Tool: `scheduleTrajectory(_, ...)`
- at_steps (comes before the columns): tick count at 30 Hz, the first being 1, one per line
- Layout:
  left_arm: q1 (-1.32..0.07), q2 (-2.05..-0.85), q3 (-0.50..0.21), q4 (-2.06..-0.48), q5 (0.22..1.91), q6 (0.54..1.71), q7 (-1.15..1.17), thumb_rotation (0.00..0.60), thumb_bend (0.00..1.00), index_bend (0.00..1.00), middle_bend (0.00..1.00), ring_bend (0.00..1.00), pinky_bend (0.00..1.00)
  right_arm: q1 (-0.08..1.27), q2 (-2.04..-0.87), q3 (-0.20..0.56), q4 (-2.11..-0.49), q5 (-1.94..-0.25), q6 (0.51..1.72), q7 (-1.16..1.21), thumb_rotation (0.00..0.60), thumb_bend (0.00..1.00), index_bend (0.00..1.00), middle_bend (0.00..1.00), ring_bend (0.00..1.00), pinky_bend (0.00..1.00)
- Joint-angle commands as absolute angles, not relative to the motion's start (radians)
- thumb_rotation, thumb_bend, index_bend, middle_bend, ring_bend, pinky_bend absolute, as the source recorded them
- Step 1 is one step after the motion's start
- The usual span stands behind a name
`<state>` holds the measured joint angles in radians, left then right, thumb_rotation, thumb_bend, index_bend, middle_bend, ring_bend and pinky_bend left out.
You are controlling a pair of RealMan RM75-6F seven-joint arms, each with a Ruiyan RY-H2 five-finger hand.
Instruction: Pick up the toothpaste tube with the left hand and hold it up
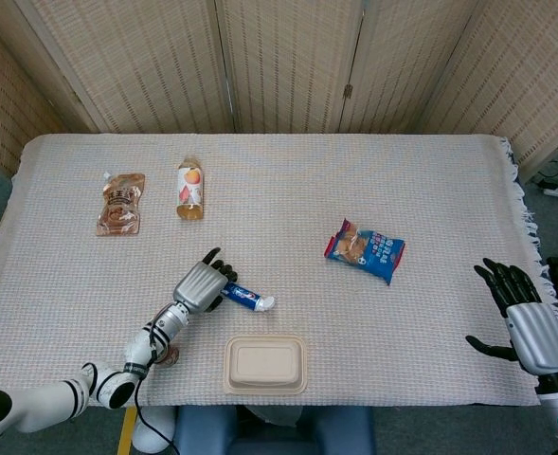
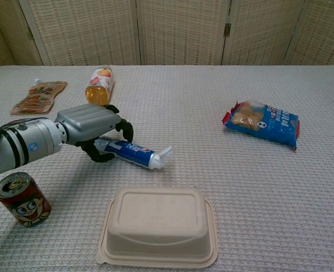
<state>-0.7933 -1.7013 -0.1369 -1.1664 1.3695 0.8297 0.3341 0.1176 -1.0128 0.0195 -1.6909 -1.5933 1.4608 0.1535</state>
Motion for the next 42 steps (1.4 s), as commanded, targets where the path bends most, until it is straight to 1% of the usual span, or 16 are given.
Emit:
scheduleTrajectory(1, -0.797, -1.709, -0.135, -1.156, 1.368, 0.837, 0.331, 0.600, 0.44, 0.39, 0.36, 0.31, 0.12, 0.116, -1.012, 0.020, -1.690, -1.594, 1.464, 0.156, 0.600, 0.18, 0.06, 0.05, 0.00, 0.00)
scheduleTrajectory(3, -0.798, -1.716, -0.133, -1.147, 1.372, 0.847, 0.325, 0.600, 0.44, 0.42, 0.39, 0.33, 0.13, 0.115, -1.013, 0.020, -1.689, -1.593, 1.464, 0.158, 0.600, 0.17, 0.06, 0.05, 0.00, 0.00)
scheduleTrajectory(9, -0.796, -1.734, -0.120, -1.112, 1.386, 0.868, 0.273, 0.600, 0.44, 0.54, 0.52, 0.44, 0.19, 0.112, -1.014, 0.019, -1.686, -1.595, 1.467, 0.164, 0.600, 0.17, 0.06, 0.05, 0.00, 0.00)
scheduleTrajectory(12, -0.790, -1.740, -0.108, -1.088, 1.405, 0.882, 0.218, 0.600, 0.47, 0.59, 0.59, 0.50, 0.24, 0.112, -1.013, 0.019, -1.688, -1.598, 1.469, 0.161, 0.600, 0.17, 0.06, 0.05, 0.00, 0.00)
scheduleTrajectory(15, -0.783, -1.741, -0.098, -1.072, 1.423, 0.897, 0.159, 0.600, 0.47, 0.64, 0.65, 0.55, 0.32, 0.112, -1.012, 0.019, -1.691, -1.604, 1.471, 0.158, 0.600, 0.17, 0.06, 0.05, 0.00, 0.00)
scheduleTrajectory(17, -0.774, -1.739, -0.092, -1.066, 1.433, 0.911, 0.093, 0.600, 0.50, 0.68, 0.69, 0.59, 0.36, 0.115, -1.012, 0.019, -1.692, -1.612, 1.471, 0.153, 0.600, 0.18, 0.06, 0.05, 0.00, 0.00)
scheduleTrajectory(20, -0.762, -1.727, -0.087, -1.069, 1.449, 0.935, 0.001, 0.600, 0.59, 0.72, 0.72, 0.63, 0.40, 0.125, -1.007, 0.014, -1.699, -1.632, 1.461, 0.147, 0.600, 0.17, 0.06, 0.05, 0.00, 0.00)
scheduleTrajectory(23, -0.753, -1.704, -0.088, -1.095, 1.457, 0.955, -0.063, 0.600, 0.64, 0.73, 0.74, 0.64, 0.43, 0.149, -1.002, 0.013, -1.709, -1.659, 1.437, 0.150, 0.600, 0.17, 0.06, 0.05, 0.00, 0.00)
scheduleTrajectory(26, -0.751, -1.674, -0.099, -1.142, 1.455, 0.966, -0.084, 0.600, 0.65, 0.74, 0.75, 0.65, 0.44, 0.189, -1.000, 0.017, -1.731, -1.691, 1.396, 0.138, 0.600, 0.17, 0.06, 0.05, 0.00, 0.00)
scheduleTrajectory(29, -0.752, -1.647, -0.114, -1.205, 1.443, 0.971, -0.076, 0.600, 0.66, 0.74, 0.75, 0.65, 0.44, 0.237, -1.013, 0.030, -1.754, -1.714, 1.351, 0.129, 0.600, 0.17, 0.09, 0.05, 0.00, 0.00)
scheduleTrajectory(35, -0.757, -1.589, -0.138, -1.359, 1.388, 0.947, 0.013, 0.600, 0.67, 0.74, 0.75, 0.65, 0.44, 0.342, -1.047, 0.066, -1.802, -1.720, 1.237, 0.087, 0.600, 0.18, 0.17, 0.05, 0.00, 0.00)
scheduleTrajectory(42, -0.767, -1.567, -0.165, -1.489, 1.323, 0.942, 0.122, 0.600, 0.67, 0.74, 0.75, 0.65, 0.44, 0.478, -1.092, 0.114, -1.875, -1.670, 1.065, 0.020, 0.600, 0.17, 0.22, 0.05, 0.00, 0.00)
